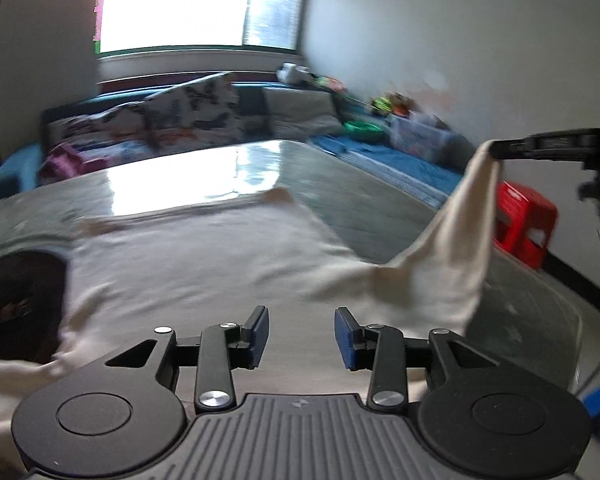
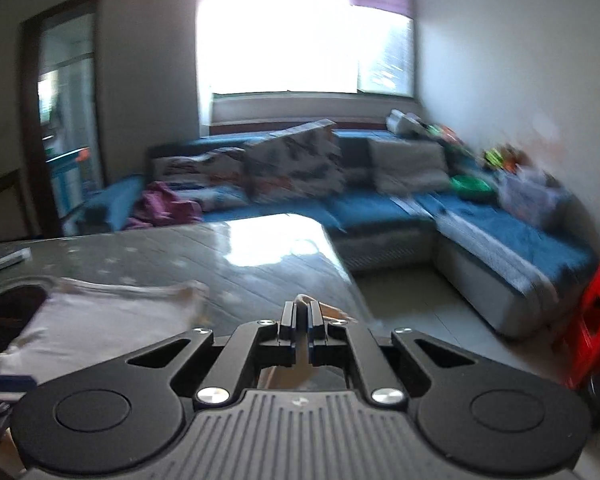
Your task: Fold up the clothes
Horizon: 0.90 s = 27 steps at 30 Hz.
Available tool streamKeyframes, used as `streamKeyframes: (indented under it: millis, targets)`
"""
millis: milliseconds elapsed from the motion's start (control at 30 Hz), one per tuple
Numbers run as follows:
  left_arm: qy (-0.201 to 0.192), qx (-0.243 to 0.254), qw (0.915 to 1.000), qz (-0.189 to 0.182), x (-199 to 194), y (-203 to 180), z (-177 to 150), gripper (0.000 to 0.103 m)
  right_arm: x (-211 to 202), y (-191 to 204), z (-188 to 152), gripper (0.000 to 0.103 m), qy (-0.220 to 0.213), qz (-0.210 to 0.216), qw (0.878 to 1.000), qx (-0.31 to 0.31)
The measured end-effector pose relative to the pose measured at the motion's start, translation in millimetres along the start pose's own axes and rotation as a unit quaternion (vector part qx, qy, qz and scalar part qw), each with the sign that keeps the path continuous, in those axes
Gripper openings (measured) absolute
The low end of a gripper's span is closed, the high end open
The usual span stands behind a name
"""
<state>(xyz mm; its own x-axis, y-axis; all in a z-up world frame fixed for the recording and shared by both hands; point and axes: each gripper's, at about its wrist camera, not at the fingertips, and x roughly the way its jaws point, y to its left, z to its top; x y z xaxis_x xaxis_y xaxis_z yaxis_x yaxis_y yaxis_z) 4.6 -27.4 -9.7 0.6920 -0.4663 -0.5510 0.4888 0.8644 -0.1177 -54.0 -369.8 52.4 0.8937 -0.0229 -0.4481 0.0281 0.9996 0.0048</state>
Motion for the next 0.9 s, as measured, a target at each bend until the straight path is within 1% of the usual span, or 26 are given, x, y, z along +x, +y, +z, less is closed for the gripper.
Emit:
streamKeyframes:
  millis: [133, 233, 367, 500, 600, 667, 733, 767, 867, 900]
  targets:
    - [-0.015, -0.034, 0.9988, 0.031, -17.9, 29.9, -3.6, 0.041, -0.1, 51.8, 22.0, 0.004, -0.007, 0.056, 0.997, -0.047]
    - [-0.021, -0.054, 0.9971, 0.049, -29.0, 47.8, -8.3, 0.041, 5.6, 96.7, 28.0, 0.004, -0.003, 0.100, 0.992, -0.083]
    - [-0.024, -0.073, 0.9949, 0.065, -41.7, 63.5, -16.2, 0.042, 18.1, 153.8, 24.6, 0.004, 0.013, 0.158, 0.980, -0.121]
    - [-0.021, -0.088, 0.9931, 0.074, -48.8, 74.6, -25.0, 0.042, 34.3, 200.3, 11.5, 0.004, 0.040, 0.201, 0.968, -0.142]
    - [-0.018, -0.096, 0.9922, 0.078, -51.8, 79.4, -31.9, 0.043, 42.6, 225.8, -3.9, 0.004, 0.063, 0.223, 0.960, -0.159]
    - [-0.016, -0.099, 0.9918, 0.079, -53.2, 80.9, -34.9, 0.043, 48.3, 242.0, -15.1, 0.005, 0.084, 0.243, 0.952, -0.169]
    - [-0.014, -0.102, 0.9915, 0.080, -54.5, 82.2, -37.6, 0.043, 49.2, 248.9, -22.2, 0.009, 0.092, 0.258, 0.946, -0.173]
    - [-0.013, -0.102, 0.9915, 0.080, -54.3, 82.4, -38.0, 0.043, 49.4, 252.1, -25.7, 0.010, 0.096, 0.265, 0.944, -0.175]
    - [-0.010, -0.100, 0.9915, 0.082, -53.5, 82.4, -38.3, 0.043, 42.8, 249.1, -27.0, 0.011, 0.088, 0.267, 0.943, -0.177]
    - [-0.010, -0.100, 0.9915, 0.083, -54.0, 82.9, -38.1, 0.043, 39.1, 243.0, -26.9, 0.016, 0.087, 0.263, 0.945, -0.175]
